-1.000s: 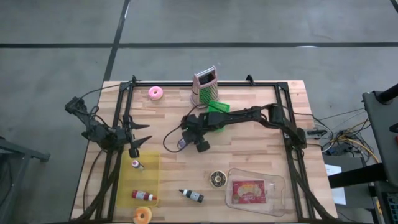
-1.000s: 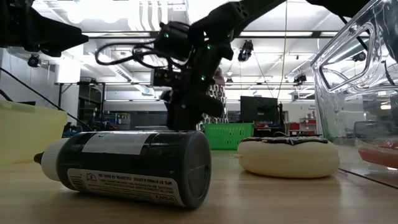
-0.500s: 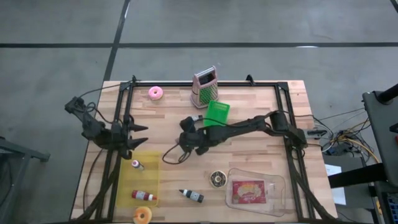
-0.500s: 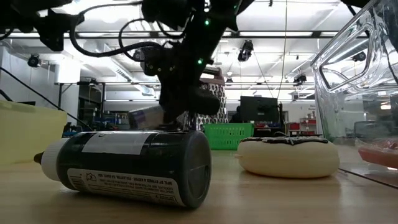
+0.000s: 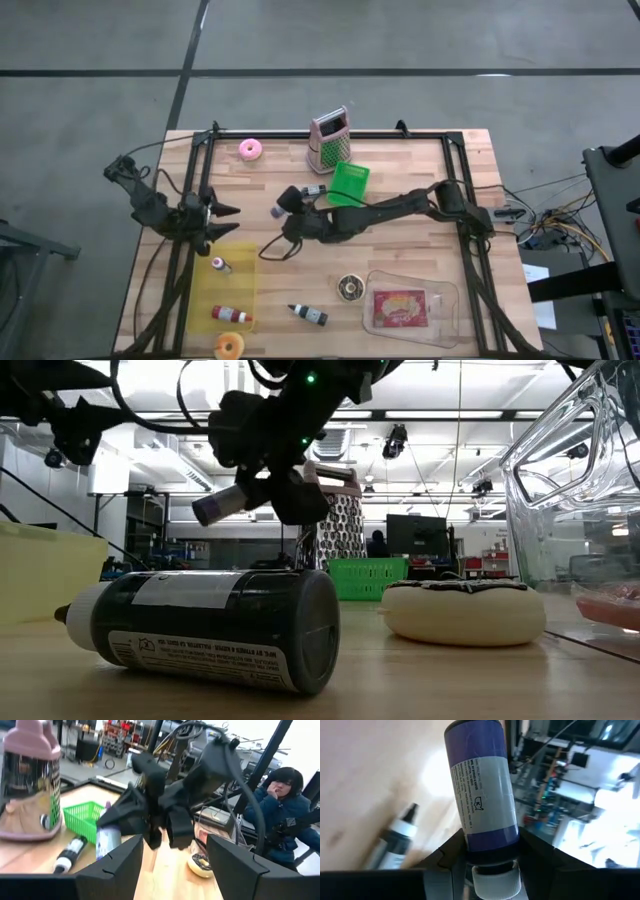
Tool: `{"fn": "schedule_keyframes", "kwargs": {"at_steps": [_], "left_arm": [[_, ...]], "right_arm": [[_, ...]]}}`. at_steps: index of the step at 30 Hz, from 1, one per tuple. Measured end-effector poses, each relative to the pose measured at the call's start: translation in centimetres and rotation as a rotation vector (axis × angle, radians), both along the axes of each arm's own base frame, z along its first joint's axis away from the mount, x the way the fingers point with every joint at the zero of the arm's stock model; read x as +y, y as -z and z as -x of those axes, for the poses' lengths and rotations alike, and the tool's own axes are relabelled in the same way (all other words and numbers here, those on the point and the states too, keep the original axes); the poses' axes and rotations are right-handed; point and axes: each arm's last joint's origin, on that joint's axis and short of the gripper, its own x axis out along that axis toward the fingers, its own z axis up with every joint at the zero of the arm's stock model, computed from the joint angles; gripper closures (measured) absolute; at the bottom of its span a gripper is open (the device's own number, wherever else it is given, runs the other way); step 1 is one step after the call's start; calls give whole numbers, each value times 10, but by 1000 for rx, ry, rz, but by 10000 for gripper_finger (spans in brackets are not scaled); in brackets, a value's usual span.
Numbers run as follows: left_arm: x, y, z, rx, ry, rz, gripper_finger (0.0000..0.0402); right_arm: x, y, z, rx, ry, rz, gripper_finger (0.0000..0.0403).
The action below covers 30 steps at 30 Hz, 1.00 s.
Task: Pick & Place Food Item
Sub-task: Put the violet ink bottle into the yellow bin
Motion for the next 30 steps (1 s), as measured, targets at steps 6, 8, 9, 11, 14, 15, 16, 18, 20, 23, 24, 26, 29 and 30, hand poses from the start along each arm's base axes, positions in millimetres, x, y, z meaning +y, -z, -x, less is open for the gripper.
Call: {"fn": "schedule_keyframes", "kwargs": {"at_steps": [6, 8, 9, 11, 14, 15, 16, 18, 20, 23, 24, 26, 29, 30], "left_arm": [[2, 1, 1, 29, -31, 30, 177], [4, 2, 1, 43, -59, 29, 177], [4, 2, 1, 50, -70, 31, 177], [6, 4, 1, 65, -87, 41, 177], [8, 7, 0, 88, -92, 62, 178], [8, 7, -1, 94, -95, 66, 181], [9, 8, -1, 102, -96, 65, 184], [9, 9, -4, 124, -86, 64, 191], [9, 11, -8, 151, -73, 62, 197], [8, 13, -16, 188, -50, 66, 199], [8, 13, -19, 195, -46, 66, 199], [8, 14, -26, 210, -39, 59, 198], [10, 15, -36, 242, -18, 60, 198], [12, 16, -39, 256, -17, 64, 198]], "right_arm": [[2, -5, -4, 19, -53, 87, 273], [4, -7, -5, 11, -68, 103, 273], [5, -8, -6, 6, -75, 108, 273], [7, -9, -6, 9, -87, 120, 273], [9, -11, -6, 7, -96, 122, 273], [9, -12, -6, 7, -97, 124, 273], [9, -13, -5, 7, -101, 128, 273], [11, -15, -5, 5, -108, 130, 273], [13, -16, -5, 0, -120, 126, 273], [15, -16, -5, 4, -129, 127, 273], [15, -16, -5, 5, -132, 128, 273], [16, -16, -5, 8, -136, 130, 273], [17, -16, -5, 8, -138, 131, 273], [17, -16, -5, 8, -139, 131, 273]]}}
